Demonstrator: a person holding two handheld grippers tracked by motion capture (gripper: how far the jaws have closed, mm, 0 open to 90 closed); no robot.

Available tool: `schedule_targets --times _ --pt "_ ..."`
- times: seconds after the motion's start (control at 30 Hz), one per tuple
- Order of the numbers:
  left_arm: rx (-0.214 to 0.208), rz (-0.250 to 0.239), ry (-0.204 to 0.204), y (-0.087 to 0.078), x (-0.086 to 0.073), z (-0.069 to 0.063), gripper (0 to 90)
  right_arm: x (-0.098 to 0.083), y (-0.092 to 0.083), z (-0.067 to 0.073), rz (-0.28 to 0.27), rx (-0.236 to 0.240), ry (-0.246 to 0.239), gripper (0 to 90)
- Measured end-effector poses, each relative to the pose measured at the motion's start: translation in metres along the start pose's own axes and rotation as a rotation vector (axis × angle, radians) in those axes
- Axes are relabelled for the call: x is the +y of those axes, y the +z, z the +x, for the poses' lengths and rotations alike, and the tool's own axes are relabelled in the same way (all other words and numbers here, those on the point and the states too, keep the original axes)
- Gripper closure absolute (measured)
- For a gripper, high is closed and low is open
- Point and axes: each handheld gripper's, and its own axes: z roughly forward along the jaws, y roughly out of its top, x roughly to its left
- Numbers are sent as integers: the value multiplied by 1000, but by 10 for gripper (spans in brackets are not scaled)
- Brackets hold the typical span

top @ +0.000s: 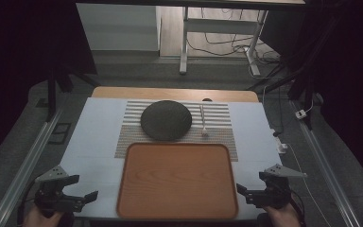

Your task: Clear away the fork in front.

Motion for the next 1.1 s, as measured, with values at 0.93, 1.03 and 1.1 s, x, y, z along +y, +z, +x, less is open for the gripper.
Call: schedule_targets --times 0.93,1.03,1.1 --pt "-3 16 32 3 2 -3 2 0 2 3 34 -6 -27 10" --pt "-3 15 33 2 2 -3 2 1 3 6 41 -8 -55 10" --pt "-3 13 32 2 1 -3 2 1 3 7 43 -4 -58 10"
